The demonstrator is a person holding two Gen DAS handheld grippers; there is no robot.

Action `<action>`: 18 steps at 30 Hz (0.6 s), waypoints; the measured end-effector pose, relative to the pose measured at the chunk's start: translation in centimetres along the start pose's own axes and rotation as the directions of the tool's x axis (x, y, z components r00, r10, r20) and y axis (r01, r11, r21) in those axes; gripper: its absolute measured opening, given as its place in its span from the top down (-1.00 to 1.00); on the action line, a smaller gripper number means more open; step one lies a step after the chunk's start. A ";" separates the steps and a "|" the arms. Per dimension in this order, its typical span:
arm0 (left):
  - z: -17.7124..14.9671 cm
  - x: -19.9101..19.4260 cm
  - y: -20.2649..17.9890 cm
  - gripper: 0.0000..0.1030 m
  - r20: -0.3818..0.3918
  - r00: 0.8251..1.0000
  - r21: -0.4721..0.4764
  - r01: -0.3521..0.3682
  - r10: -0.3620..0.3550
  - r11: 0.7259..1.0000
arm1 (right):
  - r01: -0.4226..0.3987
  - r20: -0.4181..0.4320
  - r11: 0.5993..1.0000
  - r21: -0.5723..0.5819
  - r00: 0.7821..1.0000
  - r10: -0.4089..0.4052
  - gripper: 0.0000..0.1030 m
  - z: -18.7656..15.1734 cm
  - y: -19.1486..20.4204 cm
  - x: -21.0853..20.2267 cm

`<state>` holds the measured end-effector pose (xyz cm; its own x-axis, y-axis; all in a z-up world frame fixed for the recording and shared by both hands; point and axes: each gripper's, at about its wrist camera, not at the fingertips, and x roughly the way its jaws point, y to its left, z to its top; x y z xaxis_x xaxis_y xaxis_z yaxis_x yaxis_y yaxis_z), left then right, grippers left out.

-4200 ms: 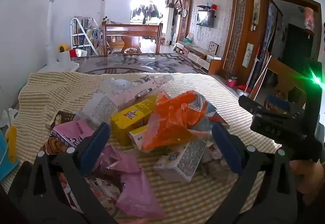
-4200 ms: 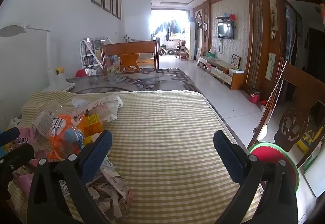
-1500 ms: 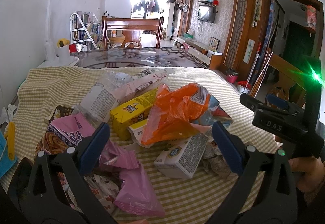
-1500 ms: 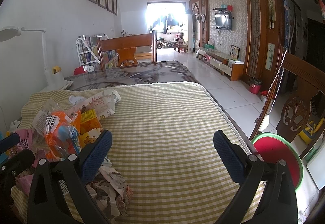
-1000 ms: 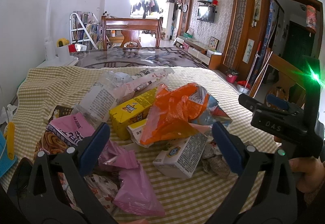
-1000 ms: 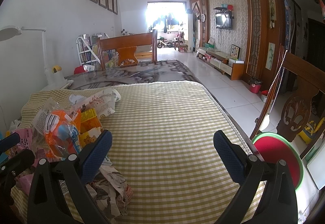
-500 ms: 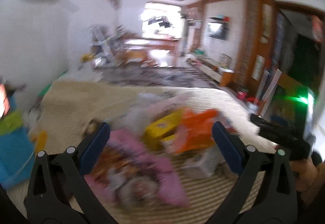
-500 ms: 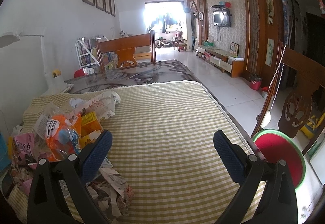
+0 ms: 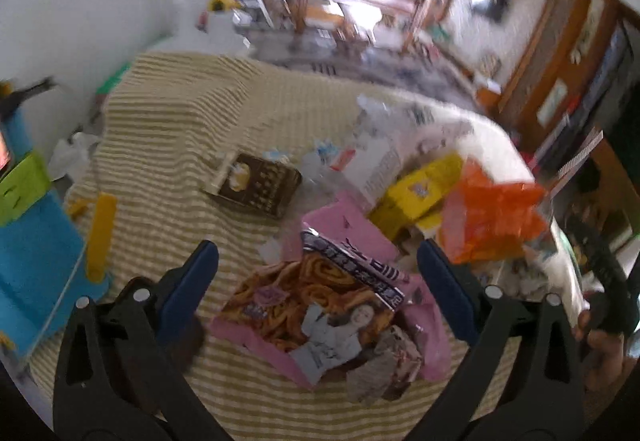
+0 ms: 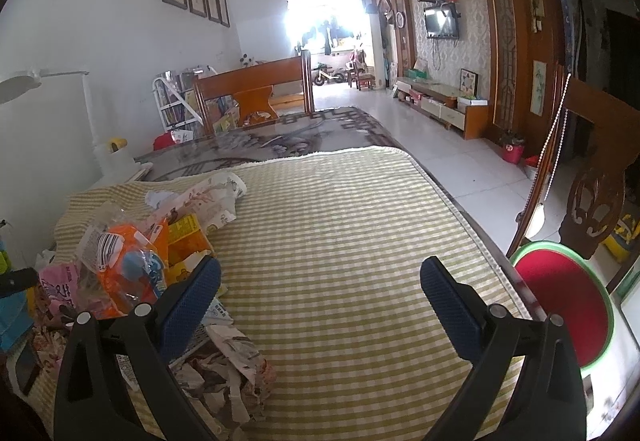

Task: Collect trash
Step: 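Grasp the pink snack bag with the left tool while the right tool grasps the orange chip bag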

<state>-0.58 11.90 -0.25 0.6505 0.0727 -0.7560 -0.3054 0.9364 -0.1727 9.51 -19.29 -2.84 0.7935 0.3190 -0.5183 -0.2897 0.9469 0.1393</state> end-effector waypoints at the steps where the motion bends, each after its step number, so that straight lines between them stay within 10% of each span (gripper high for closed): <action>1: 0.0 0.5 -0.1 -0.89 -0.025 0.999 0.013 0.021 -0.021 1.000 | -0.002 -0.005 1.000 0.006 1.000 0.002 -0.87 0.0 -0.1 0.1; 8: -1.9 3.6 -0.9 -0.90 -0.111 0.994 0.090 -0.009 0.019 0.996 | -0.015 -0.038 0.999 0.046 0.999 0.016 -0.87 -0.1 -0.7 0.8; 18: -2.8 3.7 0.9 -0.72 -0.016 0.998 -0.042 0.066 -0.067 0.997 | -0.060 -0.072 0.998 -0.026 0.996 0.058 -0.87 -0.2 0.6 1.1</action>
<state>-0.34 12.02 -4.98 0.6581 0.0045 -0.7530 -0.2908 0.9239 -0.2487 10.12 -18.33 -3.46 0.7348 0.3698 -0.5686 -0.3510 0.9246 0.1478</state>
